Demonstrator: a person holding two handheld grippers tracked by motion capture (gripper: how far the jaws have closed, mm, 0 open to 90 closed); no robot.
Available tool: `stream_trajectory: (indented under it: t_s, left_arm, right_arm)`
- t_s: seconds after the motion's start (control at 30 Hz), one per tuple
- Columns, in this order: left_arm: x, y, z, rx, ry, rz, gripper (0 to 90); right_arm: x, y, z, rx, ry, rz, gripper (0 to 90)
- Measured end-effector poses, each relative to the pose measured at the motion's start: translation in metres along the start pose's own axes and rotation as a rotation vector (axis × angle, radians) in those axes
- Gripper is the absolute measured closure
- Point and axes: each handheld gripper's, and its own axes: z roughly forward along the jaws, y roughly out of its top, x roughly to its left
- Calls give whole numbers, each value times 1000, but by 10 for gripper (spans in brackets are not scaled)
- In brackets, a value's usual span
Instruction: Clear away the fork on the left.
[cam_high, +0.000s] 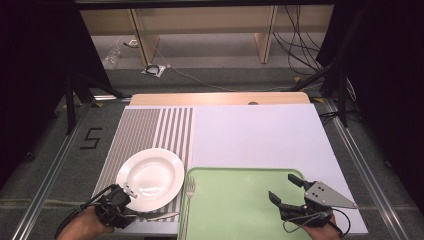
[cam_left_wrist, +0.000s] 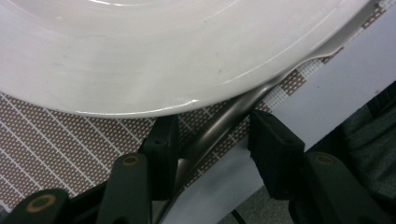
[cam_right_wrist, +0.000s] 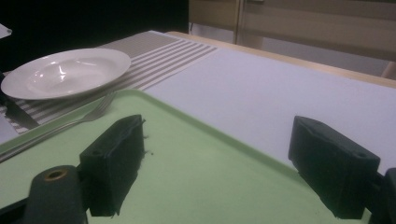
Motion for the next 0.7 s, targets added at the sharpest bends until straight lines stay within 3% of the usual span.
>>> stream_trajectory:
  t_s: [0.23,0.33,0.47,0.6,0.7]
  left_arm:
    - [-8,2,0,12,5,56,656]
    - [-10,3,0,10,28,83,630]
    - [-12,3,0,10,28,107,648]
    - [-15,3,0,5,42,166,657]
    - [-16,3,0,10,40,165,675]
  right_arm:
    - [0,0,0,-2,1,-1,193]
    - [0,0,0,1,2,-2,193]
    - [0,0,0,1,2,0,193]
    - [0,0,1,1,2,-3,193]
    - [0,0,1,3,2,-5,193]
